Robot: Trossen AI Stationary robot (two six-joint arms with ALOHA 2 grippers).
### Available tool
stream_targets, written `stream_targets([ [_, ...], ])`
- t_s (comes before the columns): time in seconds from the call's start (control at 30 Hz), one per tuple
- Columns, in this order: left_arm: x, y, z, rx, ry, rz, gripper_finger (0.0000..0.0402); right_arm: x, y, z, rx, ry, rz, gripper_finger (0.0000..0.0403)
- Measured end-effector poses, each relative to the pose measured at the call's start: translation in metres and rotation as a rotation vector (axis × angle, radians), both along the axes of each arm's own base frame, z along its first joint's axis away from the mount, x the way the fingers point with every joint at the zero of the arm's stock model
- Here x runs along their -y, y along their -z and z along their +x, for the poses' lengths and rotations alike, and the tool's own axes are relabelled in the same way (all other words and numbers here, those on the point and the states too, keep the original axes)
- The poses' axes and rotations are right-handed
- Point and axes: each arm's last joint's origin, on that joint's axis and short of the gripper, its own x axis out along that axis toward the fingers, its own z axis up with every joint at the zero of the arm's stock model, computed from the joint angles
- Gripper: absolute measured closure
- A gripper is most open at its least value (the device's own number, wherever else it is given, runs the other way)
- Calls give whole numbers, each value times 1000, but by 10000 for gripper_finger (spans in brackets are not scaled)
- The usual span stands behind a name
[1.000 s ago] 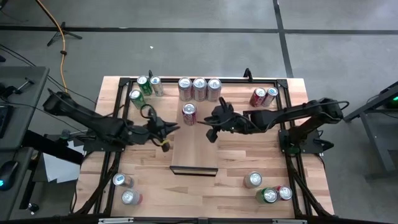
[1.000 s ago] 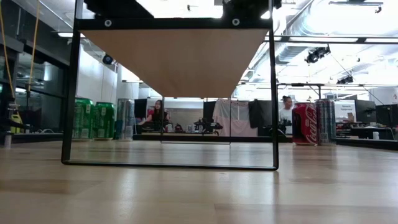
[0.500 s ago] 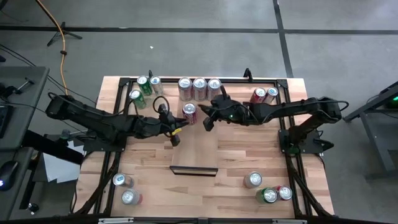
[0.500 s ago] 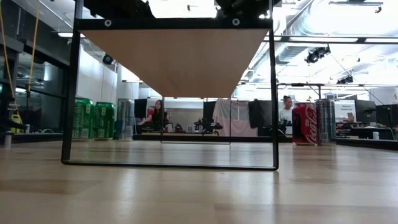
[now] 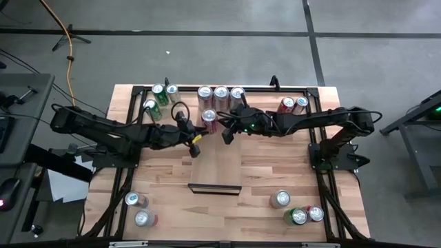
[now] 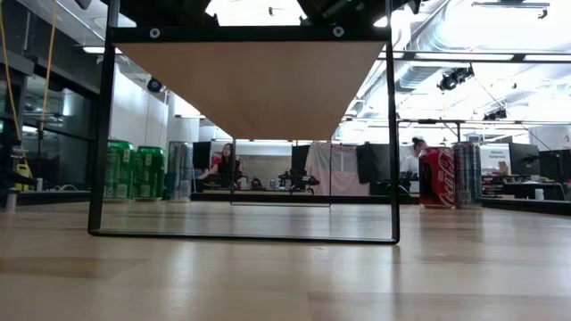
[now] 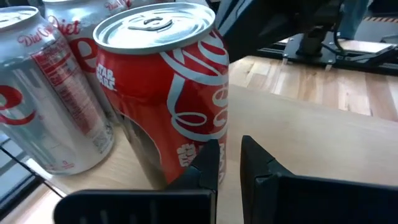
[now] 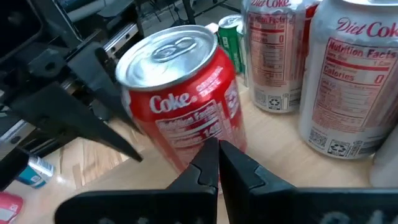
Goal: Place canned beverage on shelf
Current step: Put the bottom right red soda can on the shelf
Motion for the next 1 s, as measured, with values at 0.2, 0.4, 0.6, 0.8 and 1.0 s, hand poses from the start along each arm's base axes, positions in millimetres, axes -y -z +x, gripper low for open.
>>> stream_targets([
  [0.2, -3, 0, -3, -27, -14, 14, 402, -1, 0, 0, 0, -24, 19, 403],
  [0.4, -5, -3, -12, -50, -41, 28, 402, -5, 1, 0, -7, -38, 13, 403],
  [0.6, -7, -11, -21, -41, -108, 80, 402, -6, 1, 0, -10, -6, 14, 403],
  [0.8, -3, -19, -27, 24, -2, -29, 402, 5, 1, -2, 8, 124, 1, 403],
  [1.0, 2, -23, -27, 58, 134, -114, 401, 19, -2, -2, 46, 147, 33, 403],
])
